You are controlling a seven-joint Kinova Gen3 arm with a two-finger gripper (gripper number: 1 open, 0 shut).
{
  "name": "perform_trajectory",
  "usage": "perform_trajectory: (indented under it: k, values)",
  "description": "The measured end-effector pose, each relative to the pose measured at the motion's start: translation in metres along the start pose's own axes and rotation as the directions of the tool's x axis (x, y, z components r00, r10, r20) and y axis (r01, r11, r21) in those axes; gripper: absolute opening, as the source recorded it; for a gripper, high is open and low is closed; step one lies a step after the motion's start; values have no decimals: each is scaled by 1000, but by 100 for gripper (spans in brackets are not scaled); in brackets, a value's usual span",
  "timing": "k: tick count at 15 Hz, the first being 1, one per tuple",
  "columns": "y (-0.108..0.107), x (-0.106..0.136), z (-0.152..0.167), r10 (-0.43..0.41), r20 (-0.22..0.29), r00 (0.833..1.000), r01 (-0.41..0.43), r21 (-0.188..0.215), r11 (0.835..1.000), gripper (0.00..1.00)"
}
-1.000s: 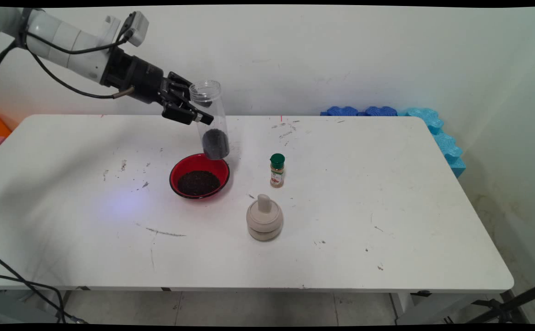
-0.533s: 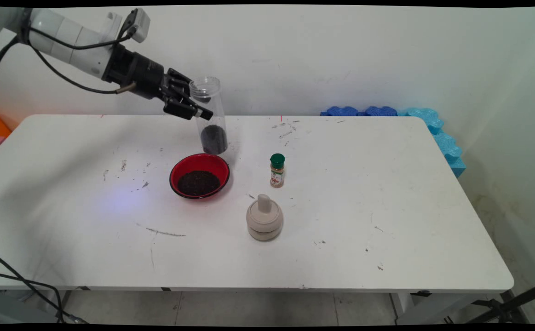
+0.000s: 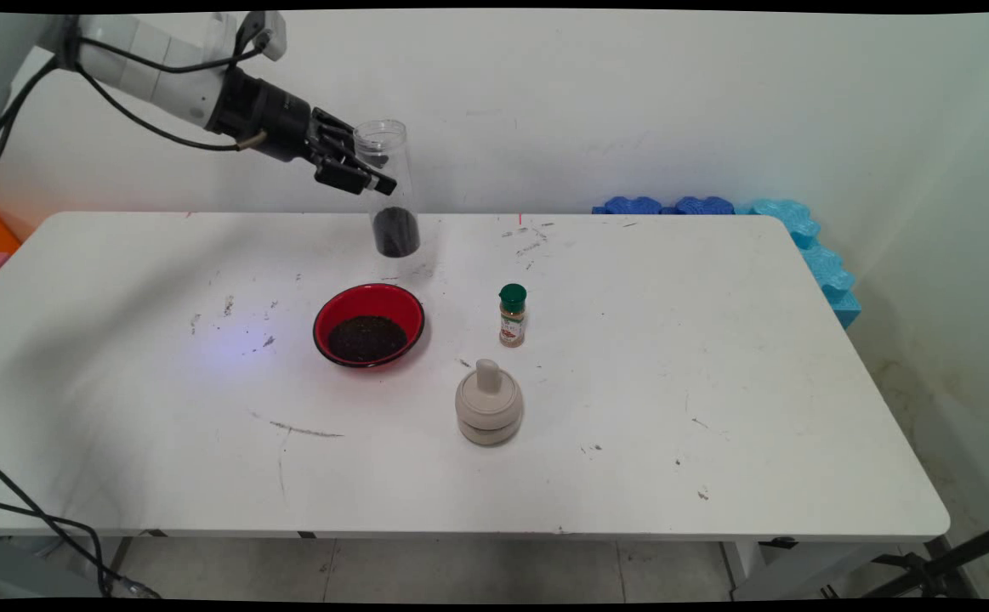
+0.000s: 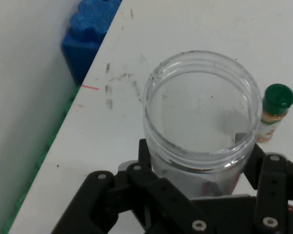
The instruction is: Place the picked object on the table
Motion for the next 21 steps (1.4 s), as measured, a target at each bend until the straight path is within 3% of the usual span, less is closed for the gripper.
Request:
perform_trajectory:
  k: [21]
  values:
    - [-23,-43,50,-88,74,993,87,28,996,0]
